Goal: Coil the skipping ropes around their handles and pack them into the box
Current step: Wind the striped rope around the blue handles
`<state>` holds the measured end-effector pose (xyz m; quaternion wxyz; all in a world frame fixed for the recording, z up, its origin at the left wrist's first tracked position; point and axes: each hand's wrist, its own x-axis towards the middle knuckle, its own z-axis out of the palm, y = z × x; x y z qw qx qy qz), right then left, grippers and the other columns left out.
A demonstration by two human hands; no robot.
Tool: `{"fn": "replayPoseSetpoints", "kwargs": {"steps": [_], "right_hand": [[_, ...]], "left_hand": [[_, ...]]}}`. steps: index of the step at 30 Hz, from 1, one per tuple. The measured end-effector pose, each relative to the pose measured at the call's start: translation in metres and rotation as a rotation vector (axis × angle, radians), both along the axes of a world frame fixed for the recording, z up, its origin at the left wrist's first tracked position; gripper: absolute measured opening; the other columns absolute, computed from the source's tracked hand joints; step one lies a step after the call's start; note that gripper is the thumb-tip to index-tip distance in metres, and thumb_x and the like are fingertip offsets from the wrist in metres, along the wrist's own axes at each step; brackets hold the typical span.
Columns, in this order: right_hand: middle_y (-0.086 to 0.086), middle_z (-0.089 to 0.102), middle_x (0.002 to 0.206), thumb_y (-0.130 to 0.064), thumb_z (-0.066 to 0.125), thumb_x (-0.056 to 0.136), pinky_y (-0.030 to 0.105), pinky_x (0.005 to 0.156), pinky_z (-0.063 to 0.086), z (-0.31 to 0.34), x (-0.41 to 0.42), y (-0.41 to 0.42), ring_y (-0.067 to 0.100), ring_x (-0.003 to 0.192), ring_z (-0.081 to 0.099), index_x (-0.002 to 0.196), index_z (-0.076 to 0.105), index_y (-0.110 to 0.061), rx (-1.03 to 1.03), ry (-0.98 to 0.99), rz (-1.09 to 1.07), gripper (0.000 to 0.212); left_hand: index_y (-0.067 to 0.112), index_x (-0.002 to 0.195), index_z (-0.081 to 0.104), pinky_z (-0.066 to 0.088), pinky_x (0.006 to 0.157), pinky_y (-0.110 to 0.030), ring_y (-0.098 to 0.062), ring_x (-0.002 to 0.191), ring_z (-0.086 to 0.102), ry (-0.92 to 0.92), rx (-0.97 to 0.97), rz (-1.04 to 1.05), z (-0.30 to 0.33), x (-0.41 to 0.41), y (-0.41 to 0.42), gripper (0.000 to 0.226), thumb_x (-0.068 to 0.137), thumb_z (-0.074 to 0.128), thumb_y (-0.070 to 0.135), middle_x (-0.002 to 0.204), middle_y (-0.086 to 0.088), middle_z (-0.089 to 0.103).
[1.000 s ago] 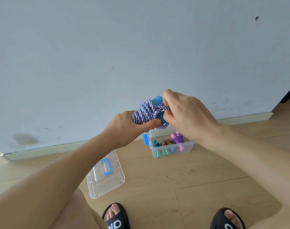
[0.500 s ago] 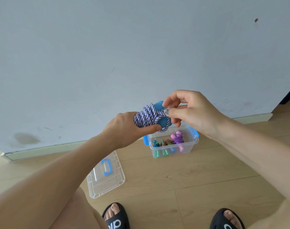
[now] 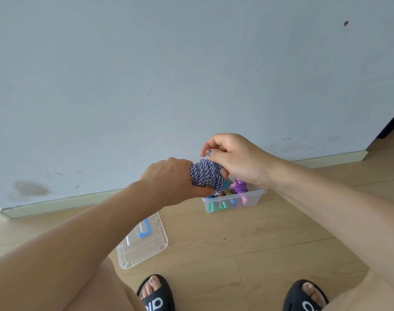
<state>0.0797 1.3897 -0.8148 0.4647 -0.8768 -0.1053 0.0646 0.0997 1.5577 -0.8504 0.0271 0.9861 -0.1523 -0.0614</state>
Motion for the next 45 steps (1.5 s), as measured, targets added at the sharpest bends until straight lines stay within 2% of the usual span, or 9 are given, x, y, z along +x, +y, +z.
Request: {"fn": "replayPoseSetpoints", "kwargs": {"steps": [6, 11, 22, 27, 32, 37, 40, 42, 45], "right_hand": [[0.006, 0.071, 0.091, -0.017, 0.052, 0.098, 0.039, 0.080, 0.051, 0.005, -0.007, 0.009, 0.023, 0.083, 0.064, 0.094, 0.066, -0.024, -0.108, -0.118, 0.141, 0.016], [-0.004, 0.059, 0.069, -0.013, 0.058, 0.097, 0.025, 0.056, 0.042, 0.005, 0.020, -0.009, 0.001, 0.046, 0.049, 0.089, 0.060, -0.017, 0.101, -0.077, -0.011, 0.009], [-0.009, 0.054, 0.065, -0.011, 0.064, 0.088, 0.016, 0.058, 0.036, 0.001, 0.026, 0.004, 0.002, 0.056, 0.045, 0.090, 0.065, -0.019, 0.012, -0.223, 0.071, 0.008], [-0.005, 0.064, 0.078, -0.019, 0.068, 0.087, 0.035, 0.071, 0.054, -0.006, 0.063, -0.028, 0.008, 0.058, 0.057, 0.092, 0.063, -0.018, 0.095, -0.203, -0.145, 0.007], [0.002, 0.056, 0.122, -0.039, 0.063, 0.092, 0.034, 0.092, 0.049, -0.031, 0.078, -0.055, 0.019, 0.097, 0.064, 0.130, 0.052, -0.021, -0.084, -0.111, -0.222, 0.043], [0.009, 0.059, 0.106, -0.062, 0.058, 0.085, 0.040, 0.098, 0.051, -0.048, 0.098, -0.062, 0.027, 0.100, 0.065, 0.112, 0.055, -0.014, 0.256, 0.349, -0.410, 0.055], [0.016, 0.065, 0.098, -0.051, 0.063, 0.088, 0.037, 0.091, 0.052, -0.078, 0.106, -0.054, 0.032, 0.093, 0.065, 0.100, 0.060, -0.010, 0.438, 0.697, -0.270, 0.044], [0.015, 0.070, 0.101, -0.043, 0.065, 0.090, 0.037, 0.089, 0.056, -0.106, 0.122, -0.047, 0.029, 0.094, 0.069, 0.110, 0.066, -0.008, 0.503, 0.688, -0.304, 0.041], [0.013, 0.074, 0.099, -0.032, 0.075, 0.082, 0.033, 0.073, 0.057, -0.152, 0.151, -0.049, 0.025, 0.083, 0.070, 0.112, 0.069, -0.007, 0.512, 0.658, -0.427, 0.040]], "left_hand": [[0.031, 0.076, 0.049, 0.045, 0.056, -0.029, -0.009, 0.066, 0.058, 0.066, -0.031, -0.041, -0.006, 0.003, -0.002, 0.055, 0.068, 0.054, 0.085, 0.072, 0.008, 0.058], [0.025, 0.072, 0.052, 0.043, 0.055, -0.030, -0.017, 0.065, 0.057, 0.118, -0.215, 0.002, -0.008, 0.006, 0.001, 0.060, 0.063, 0.058, 0.085, 0.070, 0.003, 0.059], [0.030, 0.095, 0.060, 0.056, 0.066, -0.035, -0.012, 0.071, 0.061, 0.027, -0.203, 0.039, -0.012, 0.022, -0.020, 0.053, 0.067, 0.064, 0.074, 0.078, 0.006, 0.062], [0.016, 0.086, 0.061, 0.048, 0.065, -0.035, -0.017, 0.068, 0.057, 0.151, -0.377, 0.044, -0.017, 0.036, -0.033, 0.052, 0.075, 0.065, 0.067, 0.078, -0.005, 0.065], [0.012, 0.084, 0.056, 0.034, 0.048, -0.025, -0.019, 0.054, 0.041, 0.522, -0.528, 0.137, -0.041, 0.056, -0.035, 0.059, 0.079, 0.060, 0.071, 0.067, -0.004, 0.049], [0.014, 0.090, 0.057, 0.036, 0.043, -0.021, -0.014, 0.050, 0.041, 0.768, -0.825, 0.355, -0.057, 0.079, -0.046, 0.056, 0.084, 0.056, 0.070, 0.066, -0.001, 0.050], [0.010, 0.096, 0.060, 0.055, 0.062, -0.028, -0.017, 0.059, 0.058, 0.857, -0.955, 0.370, -0.072, 0.098, -0.061, 0.063, 0.088, 0.046, 0.071, 0.074, -0.007, 0.065], [0.010, 0.101, 0.066, 0.054, 0.083, -0.033, -0.018, 0.077, 0.066, 0.870, -0.878, 0.300, -0.092, 0.111, -0.069, 0.069, 0.090, 0.038, 0.073, 0.088, -0.005, 0.075], [0.018, 0.105, 0.066, 0.055, 0.083, -0.033, -0.018, 0.093, 0.067, 0.840, -0.681, 0.202, -0.127, 0.127, -0.077, 0.061, 0.091, 0.038, 0.071, 0.100, -0.005, 0.074]]}}
